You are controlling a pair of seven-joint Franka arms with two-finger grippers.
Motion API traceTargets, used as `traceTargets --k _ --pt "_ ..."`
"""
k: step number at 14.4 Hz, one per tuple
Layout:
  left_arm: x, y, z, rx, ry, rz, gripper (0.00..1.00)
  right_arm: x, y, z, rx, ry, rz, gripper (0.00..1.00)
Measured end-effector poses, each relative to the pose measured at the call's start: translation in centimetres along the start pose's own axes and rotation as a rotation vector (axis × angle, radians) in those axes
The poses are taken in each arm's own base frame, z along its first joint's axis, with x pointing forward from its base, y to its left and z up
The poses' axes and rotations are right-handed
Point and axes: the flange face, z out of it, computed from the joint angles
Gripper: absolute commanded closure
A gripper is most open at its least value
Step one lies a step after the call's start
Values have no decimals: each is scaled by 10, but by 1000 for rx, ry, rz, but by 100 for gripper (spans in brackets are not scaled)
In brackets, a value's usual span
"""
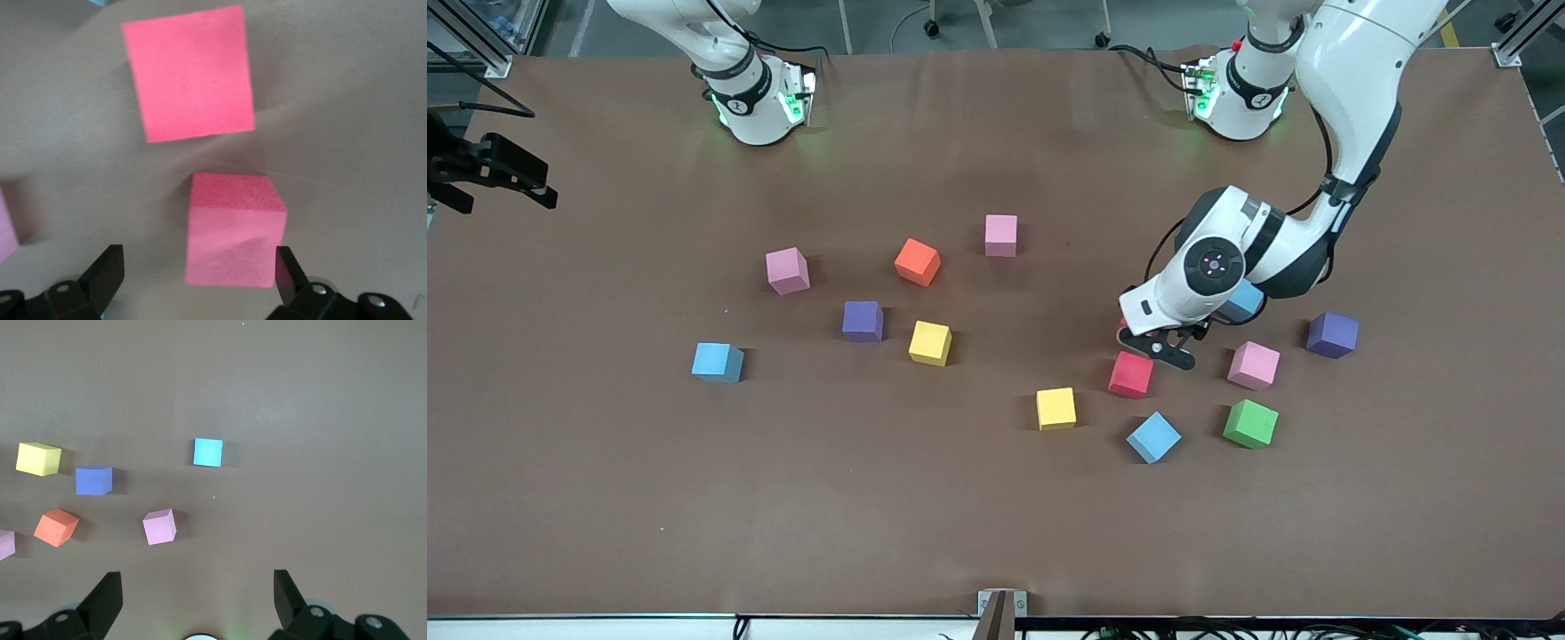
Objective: Arrange 11 blocks into digit 3
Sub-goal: 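Move the left gripper to the red cube and grasp it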
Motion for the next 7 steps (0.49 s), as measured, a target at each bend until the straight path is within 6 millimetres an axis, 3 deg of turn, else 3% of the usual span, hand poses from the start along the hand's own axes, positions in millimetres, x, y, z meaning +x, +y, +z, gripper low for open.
traceTargets --k 5,7 --pt "2 16 19 -17 -6 24 4 -4 0 3 3 -34 3 0" --pt "3 16 25 -20 -11 25 16 -3 0 2 4 -26 2 0"
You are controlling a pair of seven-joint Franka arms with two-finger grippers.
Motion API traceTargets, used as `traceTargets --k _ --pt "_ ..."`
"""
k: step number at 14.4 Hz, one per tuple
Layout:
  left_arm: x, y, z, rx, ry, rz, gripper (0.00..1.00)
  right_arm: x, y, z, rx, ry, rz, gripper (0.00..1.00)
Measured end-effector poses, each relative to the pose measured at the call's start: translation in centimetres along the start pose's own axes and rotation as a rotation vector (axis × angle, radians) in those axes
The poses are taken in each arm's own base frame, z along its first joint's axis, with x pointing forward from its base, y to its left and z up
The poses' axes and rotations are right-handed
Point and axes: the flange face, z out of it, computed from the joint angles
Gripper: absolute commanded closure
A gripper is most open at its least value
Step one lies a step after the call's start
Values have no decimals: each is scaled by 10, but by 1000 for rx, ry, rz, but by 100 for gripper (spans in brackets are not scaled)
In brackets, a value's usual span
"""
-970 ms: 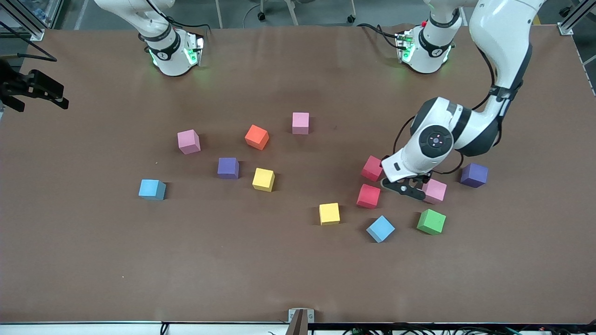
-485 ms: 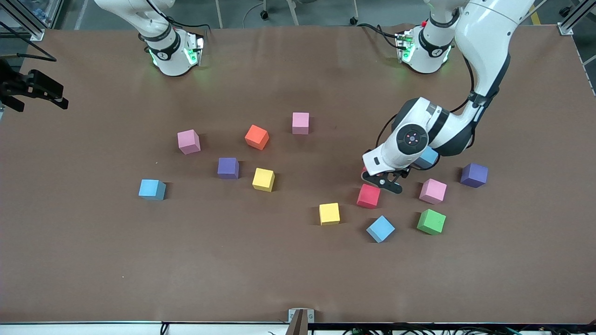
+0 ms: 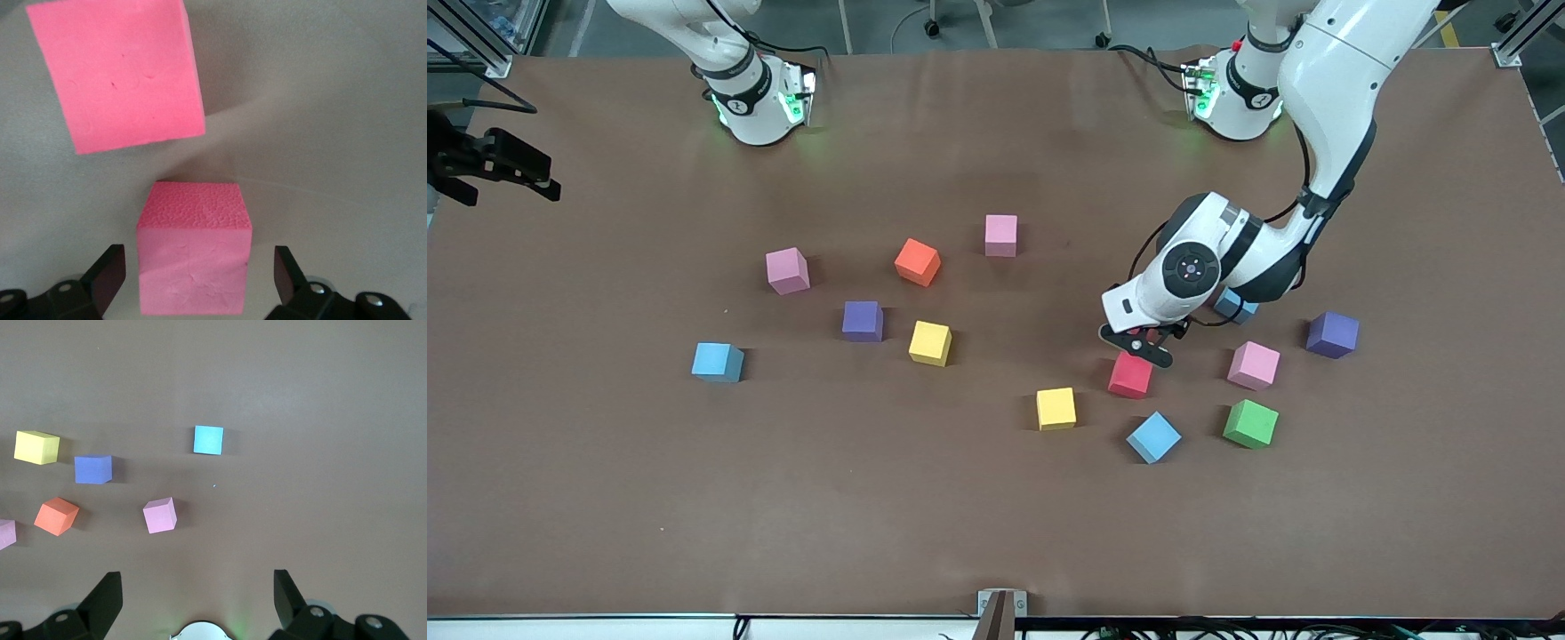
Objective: Arrange 11 blocks into digit 3
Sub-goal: 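Move the left gripper to the red cube and grasp it, then carry the red cube with the left gripper beside the pink cube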
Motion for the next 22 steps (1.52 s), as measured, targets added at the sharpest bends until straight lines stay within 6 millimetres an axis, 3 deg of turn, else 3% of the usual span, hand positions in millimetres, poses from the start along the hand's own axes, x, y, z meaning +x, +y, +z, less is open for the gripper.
traceTargets --k 5,8,15,22 --pt "0 0 11 -2 -5 -14 66 1 -1 -1 5 10 4 0" --pt "1 1 9 -1 0 -121 86 1 -2 -1 9 10 33 0" --pt "1 26 -32 1 53 -466 88 1 -3 -2 11 14 40 0" --pt "0 43 -45 -23 52 -863 91 2 -2 -3 10 24 40 0"
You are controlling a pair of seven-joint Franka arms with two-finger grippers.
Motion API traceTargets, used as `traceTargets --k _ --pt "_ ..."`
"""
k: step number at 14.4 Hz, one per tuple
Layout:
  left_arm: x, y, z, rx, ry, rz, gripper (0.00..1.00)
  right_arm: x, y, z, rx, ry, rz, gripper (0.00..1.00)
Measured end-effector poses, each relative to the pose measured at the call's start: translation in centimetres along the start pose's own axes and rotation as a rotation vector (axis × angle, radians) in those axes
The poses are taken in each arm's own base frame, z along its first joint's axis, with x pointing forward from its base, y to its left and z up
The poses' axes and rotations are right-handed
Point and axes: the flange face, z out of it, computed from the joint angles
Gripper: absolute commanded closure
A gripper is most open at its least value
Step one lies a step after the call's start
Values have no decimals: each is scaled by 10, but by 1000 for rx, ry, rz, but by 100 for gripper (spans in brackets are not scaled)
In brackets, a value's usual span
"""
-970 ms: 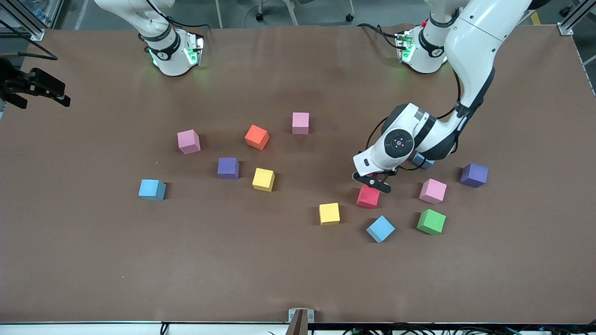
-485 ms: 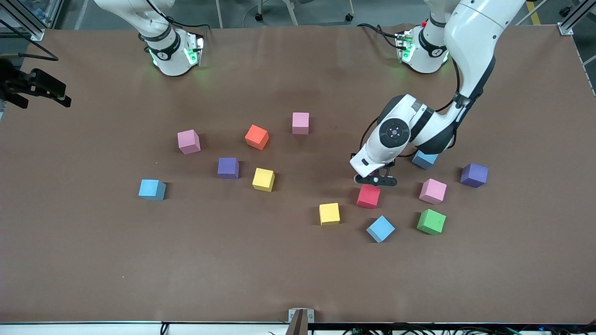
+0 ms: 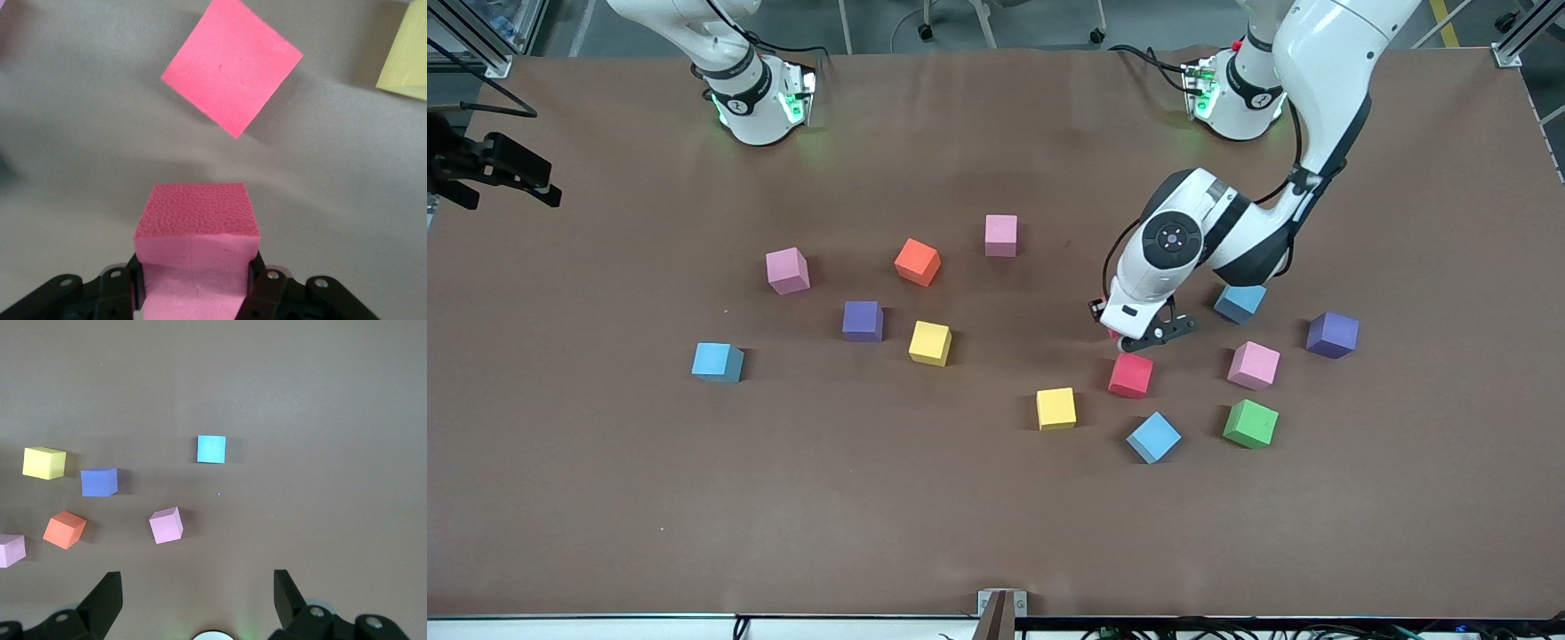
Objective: Arrange 11 blocks into digit 3
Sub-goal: 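Carry the red cube with the left gripper beside the pink cube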
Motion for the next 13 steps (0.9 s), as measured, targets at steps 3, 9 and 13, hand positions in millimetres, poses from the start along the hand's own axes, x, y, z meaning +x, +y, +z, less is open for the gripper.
traceTargets --k 3,9,13 --pt "-1 1 -7 8 -32 -115 91 0 0 0 0 0 -1 0" --pt "-4 3 -12 -11 -114 -455 90 0 -1 0 0 0 -1 0" --pt "-22 14 -13 -1 -154 -713 90 0 -1 0 0 0 -1 0"
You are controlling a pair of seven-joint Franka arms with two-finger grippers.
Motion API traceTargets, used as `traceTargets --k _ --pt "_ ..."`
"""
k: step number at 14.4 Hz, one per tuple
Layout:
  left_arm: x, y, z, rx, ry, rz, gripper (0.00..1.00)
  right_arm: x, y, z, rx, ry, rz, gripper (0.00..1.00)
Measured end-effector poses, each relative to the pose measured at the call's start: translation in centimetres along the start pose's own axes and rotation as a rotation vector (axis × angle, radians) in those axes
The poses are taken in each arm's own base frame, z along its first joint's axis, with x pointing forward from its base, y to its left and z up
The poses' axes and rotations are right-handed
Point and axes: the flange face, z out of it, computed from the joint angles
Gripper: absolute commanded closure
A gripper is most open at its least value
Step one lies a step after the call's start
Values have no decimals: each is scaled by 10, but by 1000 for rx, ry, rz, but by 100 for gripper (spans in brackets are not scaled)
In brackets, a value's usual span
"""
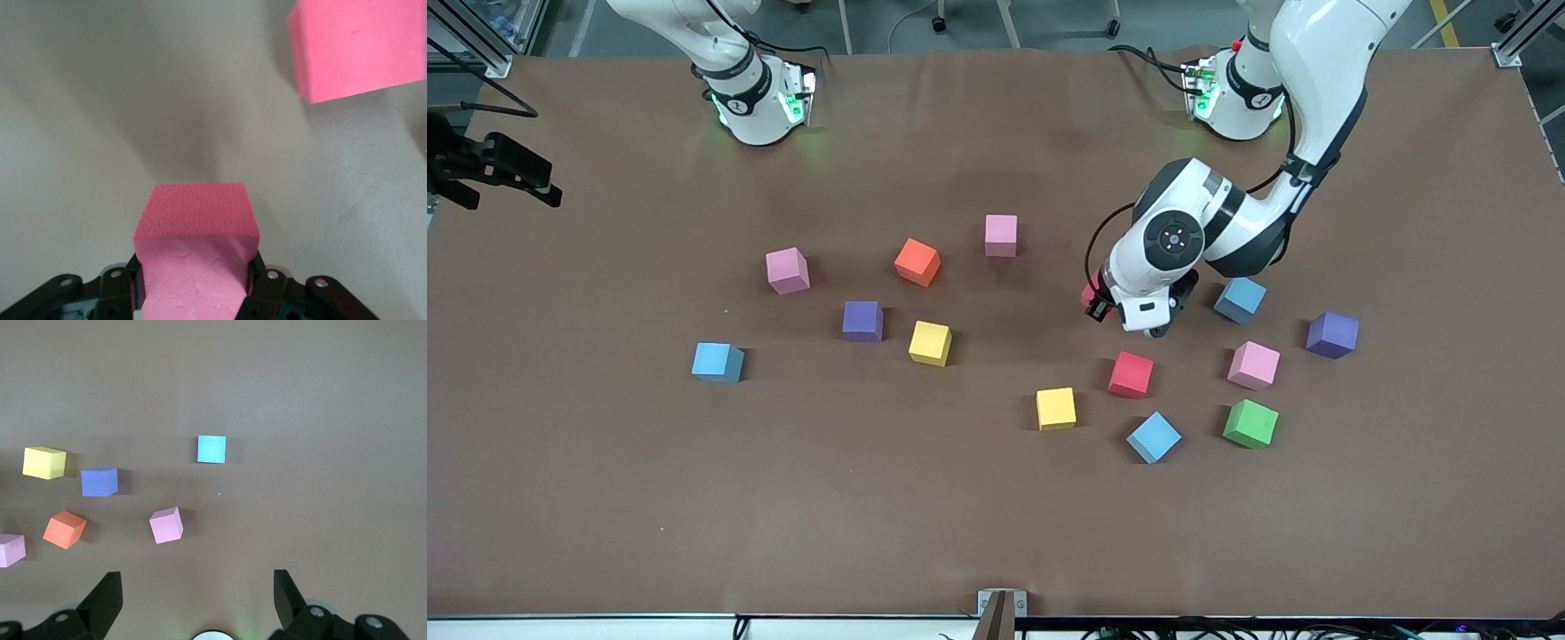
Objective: Arrange 11 blocks into digit 3
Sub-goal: 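Carry the red cube with the left gripper beside the pink cube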
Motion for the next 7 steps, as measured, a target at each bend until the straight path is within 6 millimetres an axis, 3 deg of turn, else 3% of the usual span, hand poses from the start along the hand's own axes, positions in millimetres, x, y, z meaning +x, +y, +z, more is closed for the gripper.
traceTargets --k 3,7 --pt "-9 -5 7 16 -19 -167 90 0 -1 0 0 0 -1 0" --pt "-36 -22 34 17 -25 -309 89 0 -2 0 -1 0 -4 0"
